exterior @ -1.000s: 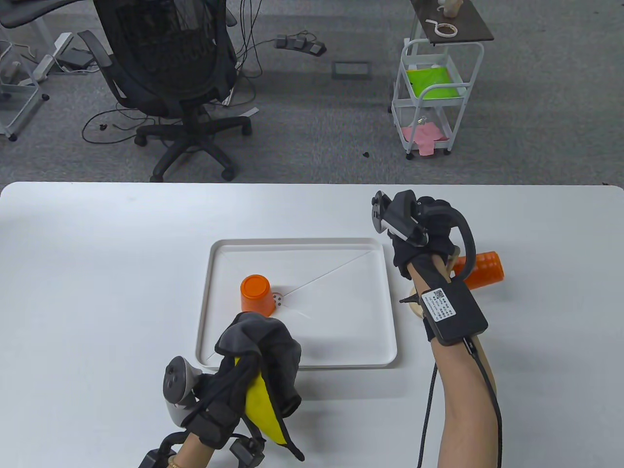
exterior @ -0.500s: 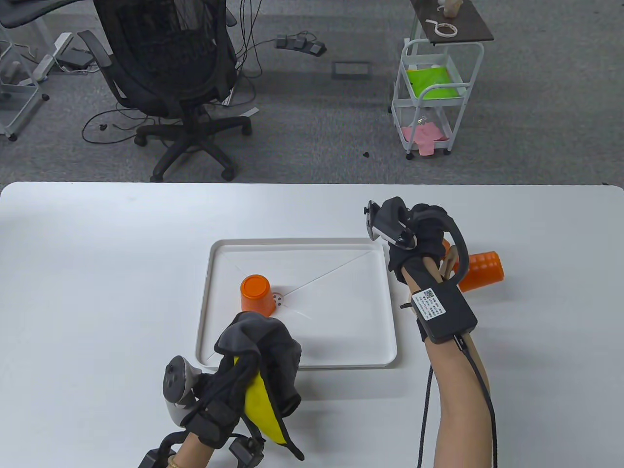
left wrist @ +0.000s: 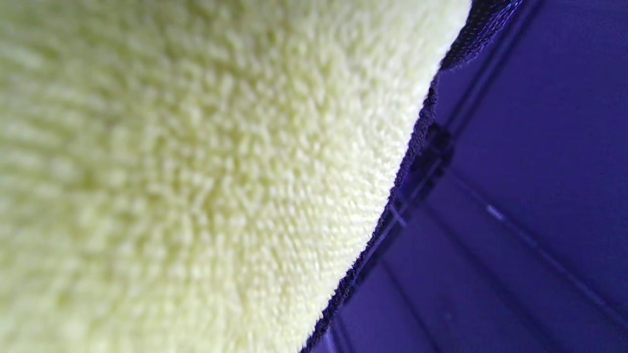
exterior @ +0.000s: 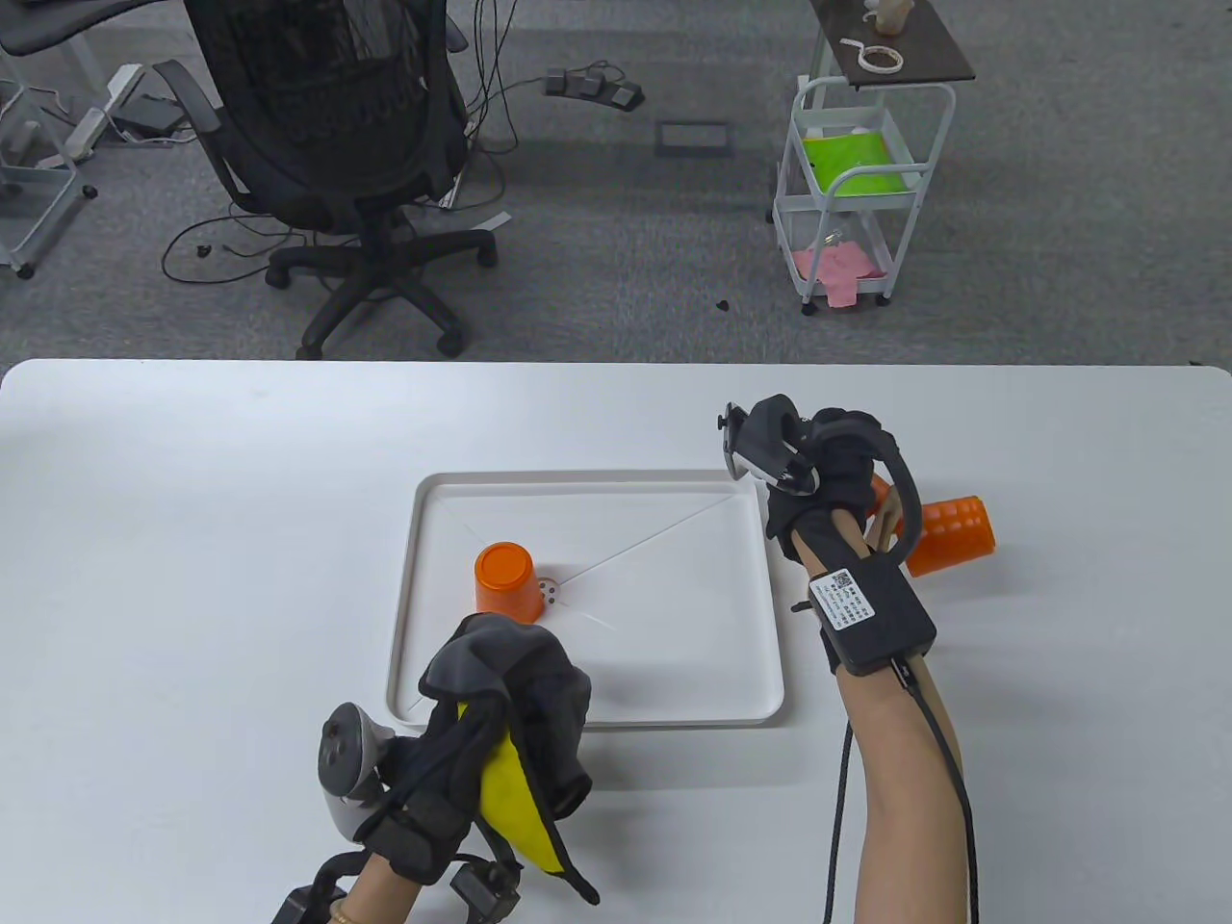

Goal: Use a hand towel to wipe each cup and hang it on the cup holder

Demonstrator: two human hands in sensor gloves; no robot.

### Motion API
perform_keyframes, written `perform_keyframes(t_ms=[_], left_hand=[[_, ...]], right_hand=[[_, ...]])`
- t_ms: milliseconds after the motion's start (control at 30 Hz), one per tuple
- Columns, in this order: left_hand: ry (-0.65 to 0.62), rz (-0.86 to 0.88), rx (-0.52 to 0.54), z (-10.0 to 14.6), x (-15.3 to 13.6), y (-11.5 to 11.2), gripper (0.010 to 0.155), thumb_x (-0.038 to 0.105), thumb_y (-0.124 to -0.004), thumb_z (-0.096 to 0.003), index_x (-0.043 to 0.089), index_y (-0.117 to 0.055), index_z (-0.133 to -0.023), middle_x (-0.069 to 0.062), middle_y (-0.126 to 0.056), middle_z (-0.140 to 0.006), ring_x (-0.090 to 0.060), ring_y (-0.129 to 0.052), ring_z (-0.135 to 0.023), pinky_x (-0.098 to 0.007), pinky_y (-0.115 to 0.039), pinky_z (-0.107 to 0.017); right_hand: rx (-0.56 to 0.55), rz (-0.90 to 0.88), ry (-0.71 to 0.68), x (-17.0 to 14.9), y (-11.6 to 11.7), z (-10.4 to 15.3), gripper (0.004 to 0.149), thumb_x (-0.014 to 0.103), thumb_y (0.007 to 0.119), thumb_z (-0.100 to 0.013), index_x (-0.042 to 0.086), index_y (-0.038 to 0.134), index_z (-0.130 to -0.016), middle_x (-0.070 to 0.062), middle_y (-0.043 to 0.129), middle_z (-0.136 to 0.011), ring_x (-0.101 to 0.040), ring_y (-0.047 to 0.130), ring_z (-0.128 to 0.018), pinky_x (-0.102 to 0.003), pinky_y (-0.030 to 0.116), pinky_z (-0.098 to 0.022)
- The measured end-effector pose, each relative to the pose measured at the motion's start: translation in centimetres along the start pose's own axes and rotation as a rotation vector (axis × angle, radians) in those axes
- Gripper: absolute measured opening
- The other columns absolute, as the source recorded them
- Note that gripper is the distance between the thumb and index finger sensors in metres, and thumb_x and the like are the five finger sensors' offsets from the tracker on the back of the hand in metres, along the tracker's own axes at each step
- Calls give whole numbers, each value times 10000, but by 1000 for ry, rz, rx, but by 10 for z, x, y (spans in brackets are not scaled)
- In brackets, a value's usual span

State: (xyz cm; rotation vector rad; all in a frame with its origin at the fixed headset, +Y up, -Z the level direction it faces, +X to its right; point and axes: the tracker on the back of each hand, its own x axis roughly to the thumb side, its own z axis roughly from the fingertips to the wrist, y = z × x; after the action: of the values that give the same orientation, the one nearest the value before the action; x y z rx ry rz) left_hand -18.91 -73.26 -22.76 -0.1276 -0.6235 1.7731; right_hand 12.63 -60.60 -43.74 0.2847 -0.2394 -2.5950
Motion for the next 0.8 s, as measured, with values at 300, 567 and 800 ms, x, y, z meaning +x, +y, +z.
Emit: perform_keyframes(t_ms=[300, 567, 800], left_hand=[[-88, -81, 76, 2, 19, 10, 669, 628, -591, -651, 370, -293, -1193, -126, -421, -1227, -438, -572, -1028, -440, -804, -568], [-173, -116, 230, 8, 40, 34, 660, 622, -599, -650, 355, -328, -1190, -122, -470, -1213, -425, -618, -1008, -424, -822, -539], [-194, -105, 330, 14, 46, 51, 659, 618, -603, -649, 346, -340, -1188, -130, -483, -1205, -430, -627, -998, -428, -823, -529]], right_hand=[[-181, -156, -125, -4, -32, 35, 712, 654, 614, -505, 389, 465, -1149, -99, 541, -1190, -420, 608, -1034, -537, 630, -739], [-386, -479, -533, 46, -66, 93, 721, 645, 653, -509, 371, 468, -1149, -92, 568, -1178, -401, 655, -1019, -524, 649, -734], [-291, -521, -867, 132, -55, 104, 762, 632, 691, -499, 385, 392, -1155, -93, 485, -1214, -399, 600, -1065, -536, 596, -766]])
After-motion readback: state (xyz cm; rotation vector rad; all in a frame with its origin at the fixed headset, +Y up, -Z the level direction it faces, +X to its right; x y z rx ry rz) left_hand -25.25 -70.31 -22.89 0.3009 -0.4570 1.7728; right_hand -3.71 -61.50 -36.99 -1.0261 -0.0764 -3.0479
